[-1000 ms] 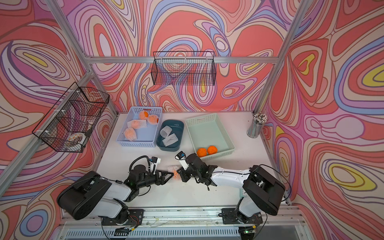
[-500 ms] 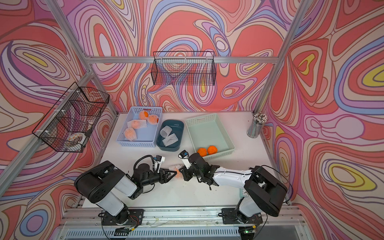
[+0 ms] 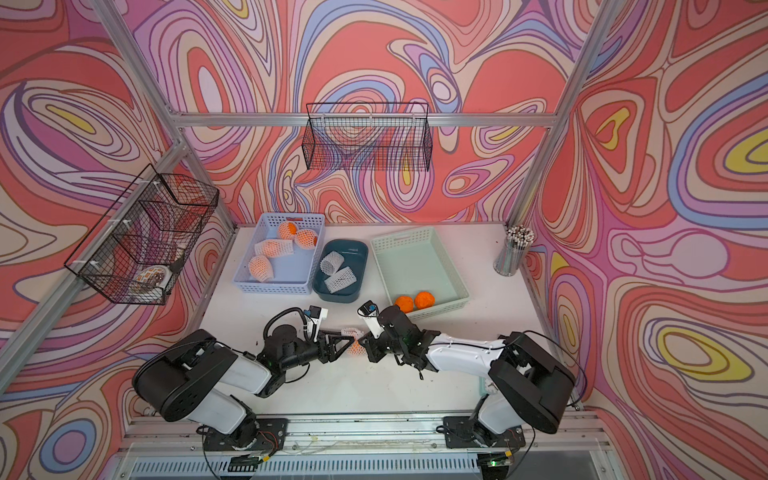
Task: Remove foam nets from oranges
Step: Remove the foam net from the orange.
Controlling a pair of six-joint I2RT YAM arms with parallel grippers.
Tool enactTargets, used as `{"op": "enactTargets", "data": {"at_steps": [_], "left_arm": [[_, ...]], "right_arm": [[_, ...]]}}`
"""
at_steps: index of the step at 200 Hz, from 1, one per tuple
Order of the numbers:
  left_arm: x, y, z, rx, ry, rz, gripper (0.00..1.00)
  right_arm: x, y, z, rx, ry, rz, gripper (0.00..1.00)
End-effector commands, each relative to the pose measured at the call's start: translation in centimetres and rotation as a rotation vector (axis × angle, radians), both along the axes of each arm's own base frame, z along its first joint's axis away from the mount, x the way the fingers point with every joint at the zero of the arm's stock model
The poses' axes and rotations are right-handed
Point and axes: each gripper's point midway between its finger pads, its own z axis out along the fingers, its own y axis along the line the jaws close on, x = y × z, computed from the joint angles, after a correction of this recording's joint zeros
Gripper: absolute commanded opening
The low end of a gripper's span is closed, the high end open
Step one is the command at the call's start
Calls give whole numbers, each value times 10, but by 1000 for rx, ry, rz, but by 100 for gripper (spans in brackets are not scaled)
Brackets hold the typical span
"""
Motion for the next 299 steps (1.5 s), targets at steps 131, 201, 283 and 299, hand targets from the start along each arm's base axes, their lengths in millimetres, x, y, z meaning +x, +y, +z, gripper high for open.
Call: {"op": "enactTargets", "data": {"at_steps": [131,201,283,299], "left_arm": [[6,-12,25,-4,-45,-41,25],[9,-17,32,-67,-32,-40,20],[13,-6,64,47,-63,6,16],[14,-4,65,73,-58,13,16]], "right_arm": [[2,2,6,1,-1,0,32],[10,9,14,1,-17,-4,28],[11,-11,45,-4,-86,-51,76],[9,-14,53,8,-99,-55,85]]}}
